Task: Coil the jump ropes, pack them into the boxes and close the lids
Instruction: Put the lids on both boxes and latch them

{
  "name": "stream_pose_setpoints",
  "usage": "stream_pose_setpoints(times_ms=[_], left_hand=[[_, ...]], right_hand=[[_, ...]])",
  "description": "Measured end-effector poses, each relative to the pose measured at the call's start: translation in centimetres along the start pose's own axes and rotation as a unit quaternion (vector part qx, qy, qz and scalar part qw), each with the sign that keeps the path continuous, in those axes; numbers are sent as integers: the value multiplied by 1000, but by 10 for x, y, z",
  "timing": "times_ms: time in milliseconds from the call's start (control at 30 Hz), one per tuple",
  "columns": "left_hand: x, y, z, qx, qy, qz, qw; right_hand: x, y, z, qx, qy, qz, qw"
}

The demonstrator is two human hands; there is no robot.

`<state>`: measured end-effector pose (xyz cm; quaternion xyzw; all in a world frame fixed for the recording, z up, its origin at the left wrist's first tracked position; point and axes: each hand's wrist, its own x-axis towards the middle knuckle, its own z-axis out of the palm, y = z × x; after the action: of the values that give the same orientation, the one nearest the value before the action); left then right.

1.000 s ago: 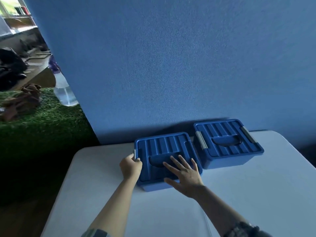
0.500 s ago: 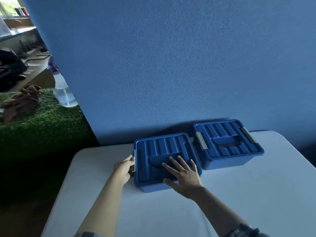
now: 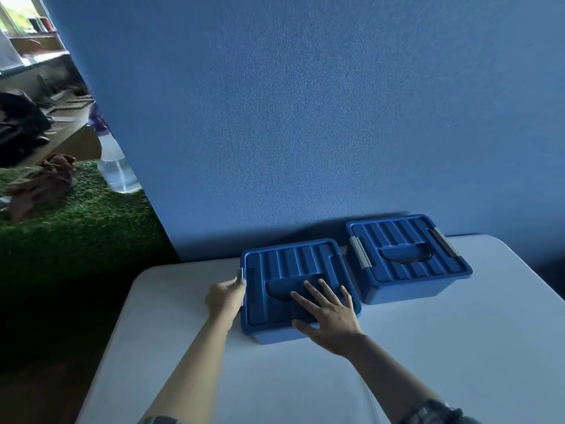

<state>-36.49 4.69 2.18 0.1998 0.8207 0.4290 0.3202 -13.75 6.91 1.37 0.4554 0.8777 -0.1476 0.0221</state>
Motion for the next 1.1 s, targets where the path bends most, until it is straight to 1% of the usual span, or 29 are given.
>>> stream_pose_setpoints(times_ms=[67,100,167,267,367,433,533,600,667,767,833,933,1033,1100], left_hand=[[-3,-6,-6,-17,-24,37,999],[-2,-9,-9,-28,-33,27,999],[6,-18,-10,-71,-50,-20,996],[18,-23,-12,-143,-98,-69,982],[22,-22,-15,-184,-85,-92,975],[21,-20,-16,-204,-89,-101,970],[22,-23,-18,-158,-112,-81,978],[24,-25,-17,-140,-114,-81,980],[23,-23,-16,-132,-105,-79,983],[21,-19,-11,-37,-80,-40,995],[18,-14,-7,-18,-69,-36,997],[23,-14,-8,-53,-65,-86,993],[24,-15,-11,-145,-85,-140,976],[21,-15,-7,-194,-86,-153,965]], right_hand=[[0,1,1,-24,12,-17,1000],[-1,1,1,-45,28,-27,998],[-1,2,-1,-63,8,-28,998],[0,3,-3,-45,27,-33,998],[0,4,-4,-43,64,-50,996],[0,3,-2,-48,66,-46,996],[3,-1,2,-53,70,-32,996],[4,-1,2,-41,65,-31,997],[4,1,2,-36,57,-42,997],[2,0,6,-23,43,-29,998],[2,-1,8,-16,57,-25,998],[4,0,9,-13,57,-24,998],[3,1,8,-11,57,-24,998],[3,2,8,-12,61,-27,998]])
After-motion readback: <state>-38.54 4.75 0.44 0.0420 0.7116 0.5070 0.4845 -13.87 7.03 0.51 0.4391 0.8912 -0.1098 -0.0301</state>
